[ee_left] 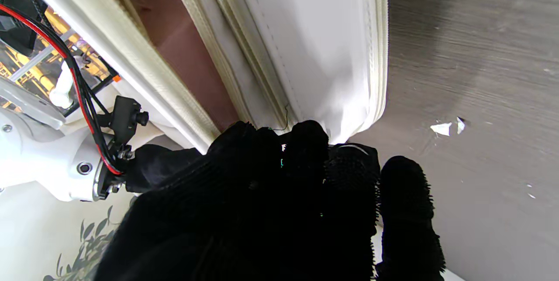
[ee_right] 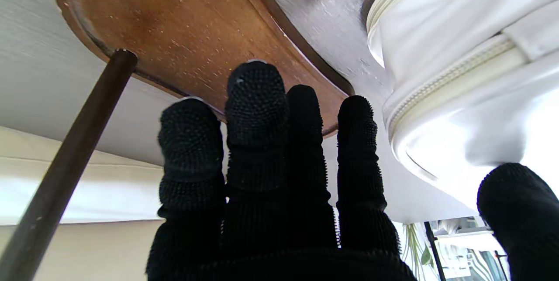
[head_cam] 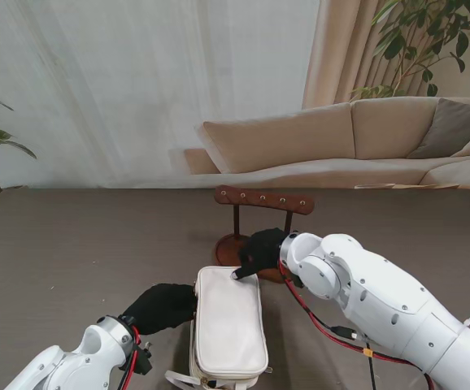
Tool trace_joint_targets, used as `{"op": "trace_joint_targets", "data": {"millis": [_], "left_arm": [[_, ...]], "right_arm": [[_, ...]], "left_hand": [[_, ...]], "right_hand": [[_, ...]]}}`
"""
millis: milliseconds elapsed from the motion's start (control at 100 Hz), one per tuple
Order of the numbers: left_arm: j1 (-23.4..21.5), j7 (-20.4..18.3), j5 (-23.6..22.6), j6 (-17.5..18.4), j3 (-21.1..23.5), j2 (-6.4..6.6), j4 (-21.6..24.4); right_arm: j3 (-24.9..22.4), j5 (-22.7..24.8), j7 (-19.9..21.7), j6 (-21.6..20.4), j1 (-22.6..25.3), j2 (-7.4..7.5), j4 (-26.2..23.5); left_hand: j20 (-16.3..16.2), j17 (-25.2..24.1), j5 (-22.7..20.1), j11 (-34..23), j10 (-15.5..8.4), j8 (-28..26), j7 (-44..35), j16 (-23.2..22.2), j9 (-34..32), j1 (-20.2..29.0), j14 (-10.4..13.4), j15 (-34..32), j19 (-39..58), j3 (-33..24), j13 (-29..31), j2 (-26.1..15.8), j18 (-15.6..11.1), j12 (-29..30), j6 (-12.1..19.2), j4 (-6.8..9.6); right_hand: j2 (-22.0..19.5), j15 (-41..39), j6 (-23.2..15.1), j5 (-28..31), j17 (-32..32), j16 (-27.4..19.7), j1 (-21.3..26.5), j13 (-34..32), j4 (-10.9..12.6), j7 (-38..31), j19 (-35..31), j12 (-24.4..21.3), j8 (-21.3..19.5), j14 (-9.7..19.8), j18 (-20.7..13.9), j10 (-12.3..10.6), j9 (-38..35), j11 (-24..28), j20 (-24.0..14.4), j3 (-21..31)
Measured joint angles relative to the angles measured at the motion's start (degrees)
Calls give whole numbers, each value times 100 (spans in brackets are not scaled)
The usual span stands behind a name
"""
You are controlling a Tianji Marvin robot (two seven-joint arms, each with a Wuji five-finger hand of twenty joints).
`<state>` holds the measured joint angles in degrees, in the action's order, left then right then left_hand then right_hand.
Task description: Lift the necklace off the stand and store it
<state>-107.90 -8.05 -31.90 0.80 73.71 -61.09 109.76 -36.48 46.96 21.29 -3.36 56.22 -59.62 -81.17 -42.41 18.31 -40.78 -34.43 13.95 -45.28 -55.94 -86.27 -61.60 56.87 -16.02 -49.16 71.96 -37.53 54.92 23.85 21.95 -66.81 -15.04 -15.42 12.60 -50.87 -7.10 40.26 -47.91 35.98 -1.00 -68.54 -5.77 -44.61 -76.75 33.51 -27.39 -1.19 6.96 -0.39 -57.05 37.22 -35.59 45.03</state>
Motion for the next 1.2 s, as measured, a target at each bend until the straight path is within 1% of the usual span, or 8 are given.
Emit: {"op": "trace_joint_targets", "data": {"millis": [100,250,370,410,460,720,910,1200], "left_arm": [[197,-5,56,-66,-150,0,-149],[495,-27,123,-155,-335,-2,-368],[688,-37,167,-199,-422,-9,-506],[735,-31,175,-211,-442,-11,-539],[782,-22,183,-219,-463,-14,-574],[986,-29,255,-238,-577,-16,-722],[1300,79,463,-245,-800,-26,-987],[1901,78,766,-236,-1071,-87,-1532]], "right_arm": [[-116,-98,15,-60,57,11,3],[-312,-264,53,-120,206,25,-5],[-388,-369,42,-147,318,38,-10],[-413,-361,28,-176,349,41,-10],[-446,-359,-8,-208,387,43,-10],[-460,-348,-185,-276,477,53,3],[-585,-471,-26,-261,573,71,-72],[-1000,-655,188,-234,962,147,-352]], "left_hand": [[0,0,-1,0,0,0,-3,0,0,0,0,0,0,0,0,1,0,2,0,0],[0,0,-4,0,1,0,-20,0,0,0,0,1,0,0,0,1,0,3,0,0],[0,0,-5,0,1,0,-29,0,0,-1,-2,1,0,0,0,2,0,3,0,-1],[0,0,-5,0,1,0,-29,0,0,-1,-2,1,0,0,0,2,0,3,0,-2],[0,0,-6,0,1,0,-31,0,0,-1,-2,1,0,0,0,2,0,3,0,-2],[0,0,-25,0,10,0,-72,2,0,-6,-7,1,0,-2,0,7,2,6,-26,-2],[0,0,-98,-18,62,0,-85,5,-1,-8,-66,1,0,-22,2,17,2,8,-84,-7],[0,0,-122,-34,74,0,-103,9,-6,-8,-82,1,0,-27,3,20,4,9,-105,-11]], "right_hand": [[-17,-118,11,360,0,0,1,0,12,-144,0,-1,-18,0,0,1,-2,64,-3,-56],[-17,-283,11,1144,0,0,12,-110,37,-648,0,91,-345,-5,3,2,-366,242,-7,-35],[-4,-363,42,1398,0,0,18,-210,37,-821,0,187,-537,-7,7,2,-540,316,-8,-13],[124,-414,51,1495,0,0,173,-262,37,-838,0,228,-575,-8,9,-3,-645,374,-8,95],[161,-435,93,1500,0,0,222,-259,37,-865,0,256,-698,-9,12,-4,-659,383,-8,289],[219,-552,377,1761,-24,14,313,-485,37,-969,0,378,-913,-12,55,-1,-931,464,-8,502],[216,-802,616,1937,-24,82,324,-486,37,-1011,-6,400,-1020,-12,57,95,-1128,533,-8,771],[451,-1059,627,2243,-14,135,385,-489,37,-1116,-88,464,-1125,-72,58,152,-1356,611,-8,911]]}}
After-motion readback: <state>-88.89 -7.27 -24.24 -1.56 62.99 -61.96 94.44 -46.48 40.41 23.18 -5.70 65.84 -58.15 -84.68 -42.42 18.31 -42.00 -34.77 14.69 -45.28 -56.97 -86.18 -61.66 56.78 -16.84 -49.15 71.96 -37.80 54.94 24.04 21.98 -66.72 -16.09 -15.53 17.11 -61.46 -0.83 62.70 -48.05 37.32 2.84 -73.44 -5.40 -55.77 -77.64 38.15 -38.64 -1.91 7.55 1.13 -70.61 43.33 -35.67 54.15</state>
